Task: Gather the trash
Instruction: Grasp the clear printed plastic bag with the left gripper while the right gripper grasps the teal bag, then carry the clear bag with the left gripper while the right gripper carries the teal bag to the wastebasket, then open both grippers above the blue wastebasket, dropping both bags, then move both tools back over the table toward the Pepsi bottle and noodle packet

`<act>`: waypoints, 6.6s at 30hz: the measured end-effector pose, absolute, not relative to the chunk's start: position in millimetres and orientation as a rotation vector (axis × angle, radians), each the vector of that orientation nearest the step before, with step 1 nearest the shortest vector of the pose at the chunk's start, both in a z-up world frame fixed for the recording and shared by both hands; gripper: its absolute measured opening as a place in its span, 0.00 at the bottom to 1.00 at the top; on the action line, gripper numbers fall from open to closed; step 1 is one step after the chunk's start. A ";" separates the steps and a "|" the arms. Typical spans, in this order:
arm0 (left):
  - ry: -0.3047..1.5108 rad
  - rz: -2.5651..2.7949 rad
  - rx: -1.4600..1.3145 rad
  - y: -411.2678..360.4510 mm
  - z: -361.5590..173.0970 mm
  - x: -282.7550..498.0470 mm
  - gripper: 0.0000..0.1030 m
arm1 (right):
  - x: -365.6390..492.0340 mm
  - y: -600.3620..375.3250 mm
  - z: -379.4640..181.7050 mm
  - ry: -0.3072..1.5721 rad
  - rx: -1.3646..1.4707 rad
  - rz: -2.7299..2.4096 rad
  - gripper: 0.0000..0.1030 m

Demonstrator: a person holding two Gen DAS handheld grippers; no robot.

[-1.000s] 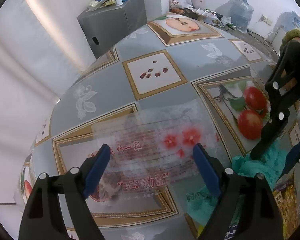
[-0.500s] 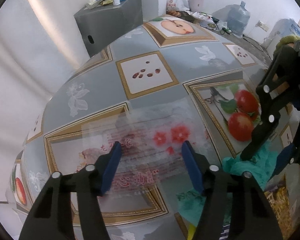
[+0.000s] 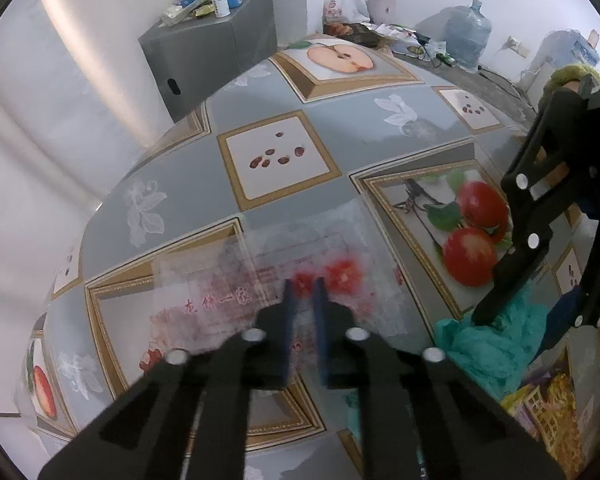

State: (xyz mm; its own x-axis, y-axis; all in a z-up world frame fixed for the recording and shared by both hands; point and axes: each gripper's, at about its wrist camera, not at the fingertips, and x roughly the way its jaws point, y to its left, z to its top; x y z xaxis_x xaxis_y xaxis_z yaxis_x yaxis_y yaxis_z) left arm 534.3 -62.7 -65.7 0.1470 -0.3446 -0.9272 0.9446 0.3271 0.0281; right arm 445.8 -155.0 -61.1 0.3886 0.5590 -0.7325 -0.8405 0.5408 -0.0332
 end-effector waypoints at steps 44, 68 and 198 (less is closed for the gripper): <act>1.021 -1.249 0.981 -208.2 -68.7 265.8 0.00 | 153.3 -254.4 -66.0 0.920 -0.107 0.529 0.39; 1.118 -0.731 0.017 -115.6 -77.0 135.5 0.01 | 72.3 -222.1 -74.3 0.954 0.080 0.236 0.41; 1.065 -1.118 0.599 -517.2 -131.8 180.2 0.66 | -45.8 -574.1 -232.5 0.656 1.128 -0.736 0.65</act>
State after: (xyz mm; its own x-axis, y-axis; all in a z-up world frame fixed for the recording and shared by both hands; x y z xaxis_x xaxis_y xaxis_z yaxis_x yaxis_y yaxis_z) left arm 180.2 -517.2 -131.8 0.0567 -0.4202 -0.9056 0.9250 0.3634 -0.1107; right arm -45.8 -574.1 -232.5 0.5984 -0.1838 -0.7798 0.7957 0.2508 0.5514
